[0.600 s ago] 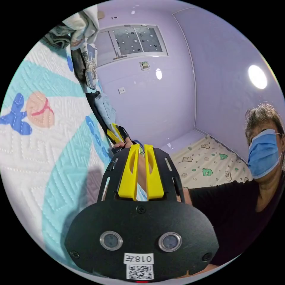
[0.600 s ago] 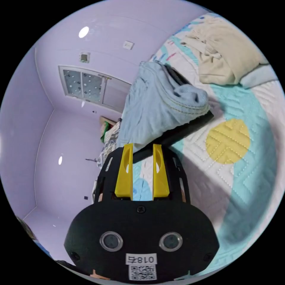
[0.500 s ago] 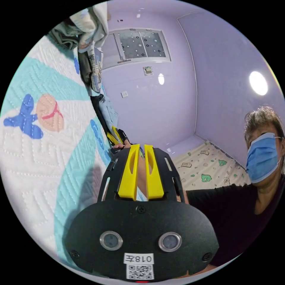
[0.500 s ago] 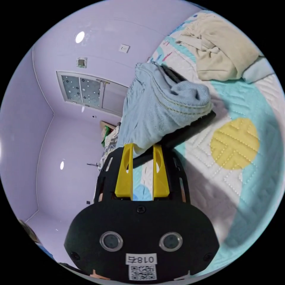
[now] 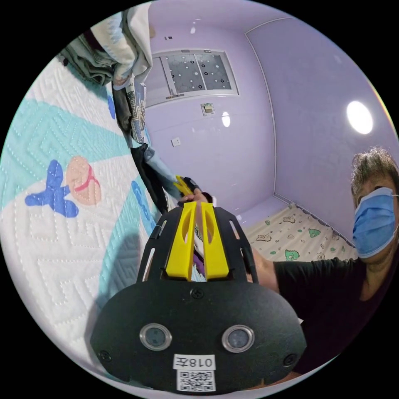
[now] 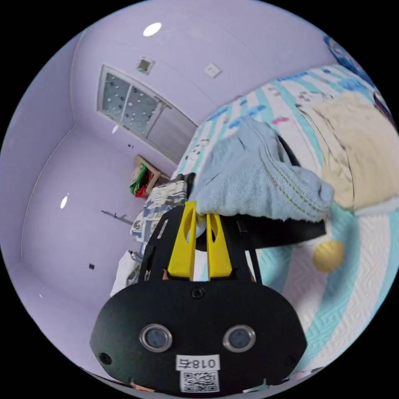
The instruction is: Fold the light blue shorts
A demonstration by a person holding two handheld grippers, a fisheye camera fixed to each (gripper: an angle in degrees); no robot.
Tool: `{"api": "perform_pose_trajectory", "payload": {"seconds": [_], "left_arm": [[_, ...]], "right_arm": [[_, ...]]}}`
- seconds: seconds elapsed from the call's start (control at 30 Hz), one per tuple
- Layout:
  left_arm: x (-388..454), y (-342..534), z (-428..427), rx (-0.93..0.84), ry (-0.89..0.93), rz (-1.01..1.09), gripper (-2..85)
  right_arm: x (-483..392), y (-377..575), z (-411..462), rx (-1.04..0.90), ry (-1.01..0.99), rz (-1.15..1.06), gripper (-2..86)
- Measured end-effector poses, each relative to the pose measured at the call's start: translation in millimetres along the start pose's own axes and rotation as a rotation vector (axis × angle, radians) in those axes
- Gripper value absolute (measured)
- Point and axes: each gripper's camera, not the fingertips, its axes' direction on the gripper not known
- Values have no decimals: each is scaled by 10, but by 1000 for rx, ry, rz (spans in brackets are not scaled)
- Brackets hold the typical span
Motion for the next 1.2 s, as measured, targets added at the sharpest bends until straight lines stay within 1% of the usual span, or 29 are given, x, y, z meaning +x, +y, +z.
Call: {"api": "perform_pose_trajectory", "payload": {"seconds": [0.13, 0.2, 0.27, 0.33, 0.4, 0.47, 0.53, 0.57, 0.63, 0.7, 0.77, 0.83, 0.9, 0.97, 1.0, 1.03, 1.07, 1.13, 1.2], "left_arm": [[73, -119, 19, 16, -38, 23, -10], [100, -186, -40, 56, -48, 24, -10], [138, -246, -116, 101, -62, 22, -10], [207, -311, -187, 143, -68, 22, -10], [265, -349, -198, 154, -74, 21, -8], [327, -393, -179, 154, -68, 23, -7], [413, -467, -112, 135, -72, 31, -6], [433, -488, -90, 128, -70, 33, -4], [494, -601, 41, 53, -75, 22, 2], [523, -694, 170, -34, -77, 3, 13], [564, -776, 305, -137, -99, -11, 28], [696, -881, 435, -244, -142, 11, 43], [843, -965, 495, -292, -164, 55, 52], [996, -1060, 549, -340, -184, 100, 59], [1090, -1119, 577, -362, -194, 129, 60], [1173, -1177, 598, -378, -199, 154, 61], [1208, -1205, 607, -383, -202, 162, 61], [1314, -1316, 635, -398, -194, 168, 61], [1403, -1393, 660, -412, -165, 169, 60]], "right_arm": [[-370, -96, -770, -34, -166, -98, 30], [-387, 56, -1214, -127, -239, -156, 35], [-251, 453, -1835, -309, -305, -220, 41], [1, 841, -2326, -420, -294, -219, 48], [398, 1235, -2835, -460, -184, -145, 52], [966, 1745, -3557, -356, 117, 32, 55], [1075, 2117, -3959, -271, 261, 59, 56], [986, 2324, -4064, -232, 271, 16, 61], [746, 2579, -3957, -230, 256, -84, 78], [451, 2784, -3620, -278, 237, -197, 102], [-1, 3018, -3030, -314, 172, -366, 121], [-349, 3165, -2572, -346, 158, -493, 132], [-662, 3280, -2196, -363, 166, -600, 135], [-959, 3428, -1797, -376, 274, -747, 139], [-1002, 3475, -1702, -389, 321, -784, 140], [-1035, 3564, -1532, -433, 393, -836, 140], [-1001, 3640, -1395, -505, 449, -849, 136], [-921, 3720, -1384, -506, 521, -847, 110], [-845, 3688, -1559, -473, 473, -766, 78]]}}
